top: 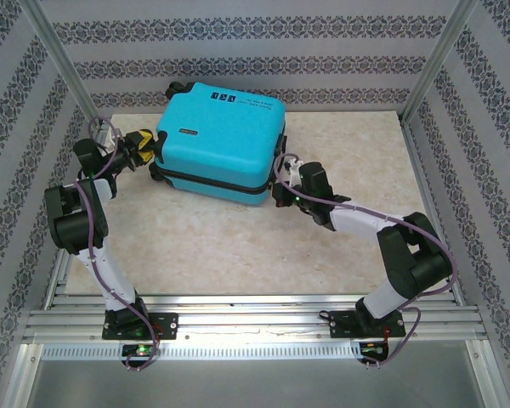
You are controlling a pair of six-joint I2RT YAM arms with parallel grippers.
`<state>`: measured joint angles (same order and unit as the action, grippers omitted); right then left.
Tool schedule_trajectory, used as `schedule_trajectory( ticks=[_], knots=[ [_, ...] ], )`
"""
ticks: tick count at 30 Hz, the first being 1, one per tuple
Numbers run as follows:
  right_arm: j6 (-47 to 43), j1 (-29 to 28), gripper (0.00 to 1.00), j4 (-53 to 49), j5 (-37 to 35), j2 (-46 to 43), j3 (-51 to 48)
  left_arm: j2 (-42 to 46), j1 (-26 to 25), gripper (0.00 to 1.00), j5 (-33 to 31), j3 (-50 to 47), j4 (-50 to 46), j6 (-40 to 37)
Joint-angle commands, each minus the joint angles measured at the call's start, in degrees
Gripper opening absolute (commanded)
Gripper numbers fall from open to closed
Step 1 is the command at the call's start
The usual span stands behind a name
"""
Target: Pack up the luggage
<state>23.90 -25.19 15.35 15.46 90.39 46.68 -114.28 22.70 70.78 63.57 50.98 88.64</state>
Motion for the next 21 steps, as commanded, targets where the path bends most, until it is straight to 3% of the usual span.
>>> schedule_trajectory(
  ticks=[1,7,13,17,21],
  knots=[
    [2.1,3.2,0.0,0.4,-4.2,0.1,2.8,-2.4,3.7,0.0,-3.6,-0.3,-8.2,-2.4],
    [-2.7,5.6,0.0,10.0,6.1,6.5,5.3,-3.4,3.9,0.0,-2.6,0.9,-9.7,-4.0],
    [-3.6,7.1,0.0,8.9,6.0,12.0,11.1,-2.9,3.9,0.0,-1.8,2.3,-16.0,-9.4],
    [-1.3,9.1,0.0,9.3,4.0,14.2,13.5,-2.9,3.9,0.0,-1.6,2.6,-16.4,-9.8],
    [-0.7,11.1,0.0,10.8,6.3,16.6,16.2,-3.1,3.9,0.0,-1.5,2.7,-16.7,-10.3]
  ],
)
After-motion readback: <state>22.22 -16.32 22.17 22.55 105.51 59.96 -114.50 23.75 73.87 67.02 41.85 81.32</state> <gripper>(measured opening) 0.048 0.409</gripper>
